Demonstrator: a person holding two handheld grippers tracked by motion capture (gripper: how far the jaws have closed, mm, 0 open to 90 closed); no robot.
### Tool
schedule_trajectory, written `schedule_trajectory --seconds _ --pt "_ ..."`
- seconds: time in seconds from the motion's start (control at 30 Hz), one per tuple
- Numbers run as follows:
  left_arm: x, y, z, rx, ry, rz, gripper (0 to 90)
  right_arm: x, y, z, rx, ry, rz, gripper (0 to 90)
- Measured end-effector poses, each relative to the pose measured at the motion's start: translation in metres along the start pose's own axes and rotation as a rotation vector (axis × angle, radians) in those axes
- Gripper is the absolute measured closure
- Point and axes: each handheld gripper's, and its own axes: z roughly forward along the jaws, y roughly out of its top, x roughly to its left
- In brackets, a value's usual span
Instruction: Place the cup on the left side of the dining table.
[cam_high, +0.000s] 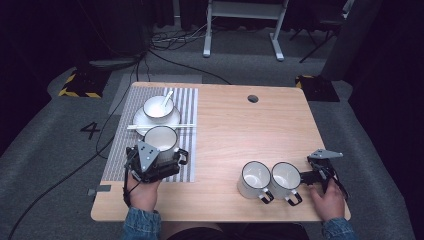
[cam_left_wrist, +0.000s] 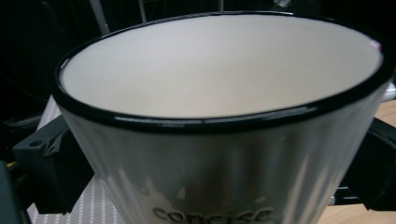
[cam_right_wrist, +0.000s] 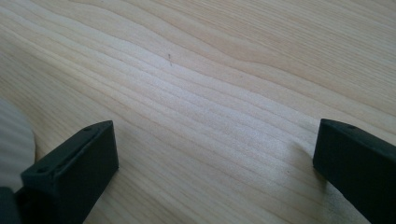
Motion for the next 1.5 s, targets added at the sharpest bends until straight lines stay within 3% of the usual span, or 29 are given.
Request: schedule_trajectory --seconds 0.37,0.53,0.73,0.93,1.2,1.43,1.5 --pt "0.038 -0.001 0.019 0.004 0.056 -0.025 1.1 0.0 0.0 0.0 0.0 0.0 0.0 0.2" --pt "0.06 -0.011 0.037 0.051 0.095 -0.069 1.1 0.0 0.0 0.001 -0.001 -0.002 -0.001 0.2" --pt "0.072 -0.023 0.047 0.091 0.099 -0.097 1.1 0.0 0.001 0.001 0.0 -0.003 0.0 0.2" --pt "0.075 -0.036 0.058 0.172 0.1 -0.084 1.1 0.0 0.001 0.0 0.0 -0.003 0.002 0.2" --pt "0.075 -0.045 0.07 0.224 0.1 -0.086 1.1 0.0 0.0 0.0 0.0 -0.003 0.001 0.2" --pt "0.072 -0.05 0.079 0.302 0.096 -0.07 1.1 0.0 0.001 0.001 0.0 -0.003 0.001 0.2" --pt "0.073 -0.05 0.079 0.293 0.095 -0.076 1.1 0.0 0.001 0.001 0.0 -0.002 0.002 0.2"
